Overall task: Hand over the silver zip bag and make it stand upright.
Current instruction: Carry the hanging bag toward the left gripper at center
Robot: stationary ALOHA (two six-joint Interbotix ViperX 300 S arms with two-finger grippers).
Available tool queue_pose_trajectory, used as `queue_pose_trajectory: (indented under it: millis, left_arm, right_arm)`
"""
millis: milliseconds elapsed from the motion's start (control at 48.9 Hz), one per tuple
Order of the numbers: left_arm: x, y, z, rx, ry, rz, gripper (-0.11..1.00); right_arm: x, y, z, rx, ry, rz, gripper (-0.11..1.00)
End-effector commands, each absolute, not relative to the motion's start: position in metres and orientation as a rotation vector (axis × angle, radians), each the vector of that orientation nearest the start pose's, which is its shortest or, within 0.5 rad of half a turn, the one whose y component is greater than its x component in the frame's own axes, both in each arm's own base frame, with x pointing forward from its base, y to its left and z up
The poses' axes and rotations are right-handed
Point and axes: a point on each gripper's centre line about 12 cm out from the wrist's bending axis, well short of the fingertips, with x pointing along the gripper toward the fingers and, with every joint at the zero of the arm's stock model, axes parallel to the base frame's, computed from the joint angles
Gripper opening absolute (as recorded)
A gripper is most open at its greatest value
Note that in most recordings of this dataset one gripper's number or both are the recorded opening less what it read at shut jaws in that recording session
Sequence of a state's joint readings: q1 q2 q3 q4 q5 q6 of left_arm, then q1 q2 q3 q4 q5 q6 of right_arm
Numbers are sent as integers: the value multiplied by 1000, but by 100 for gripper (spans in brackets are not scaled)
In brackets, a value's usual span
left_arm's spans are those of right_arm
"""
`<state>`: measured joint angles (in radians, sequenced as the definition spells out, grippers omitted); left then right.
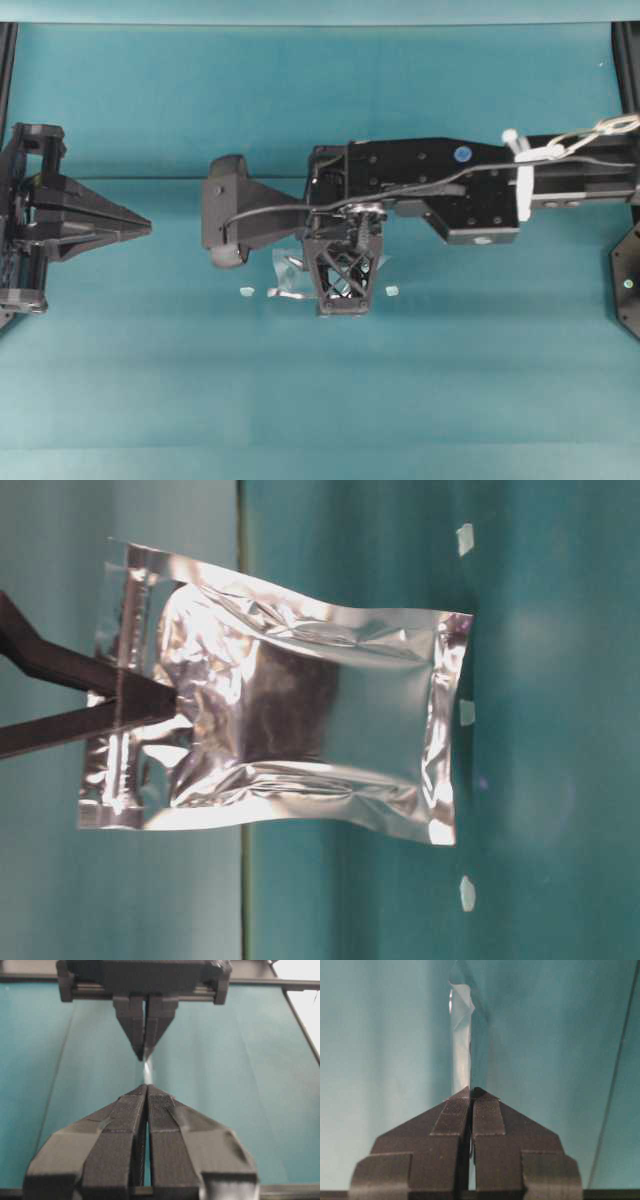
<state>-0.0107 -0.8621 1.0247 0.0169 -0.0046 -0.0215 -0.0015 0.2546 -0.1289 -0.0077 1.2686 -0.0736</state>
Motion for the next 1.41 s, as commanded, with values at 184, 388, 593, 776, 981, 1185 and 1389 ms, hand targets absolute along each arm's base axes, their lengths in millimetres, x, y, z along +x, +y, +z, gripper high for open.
queue_pose_trajectory:
  millis: [184,388,593,776,981,1185,1389]
  left_arm:
    - [225,-2,302,-4,153,-7,1]
    - [225,-2,300,-4,158,-7,1]
    - [224,0,294,-17,169,1,1]
    - [223,4,289,-66,180,25,1]
    - [222,5,285,-79,191,28,5]
    - [225,5,253,-88,221,29,52]
    - [233,4,235,-115,178,26,91]
  right_arm:
    - [456,0,249,-147,1384,85,2]
    - [458,2,244,-155,1388,94,2]
    - [459,3,243,-159,1391,97,2]
    - [459,6,243,-165,1387,103,2]
    - [459,9,243,-170,1387,110,2]
    - [459,9,243,-170,1384,109,2]
    - [460,9,244,-169,1370,108,2]
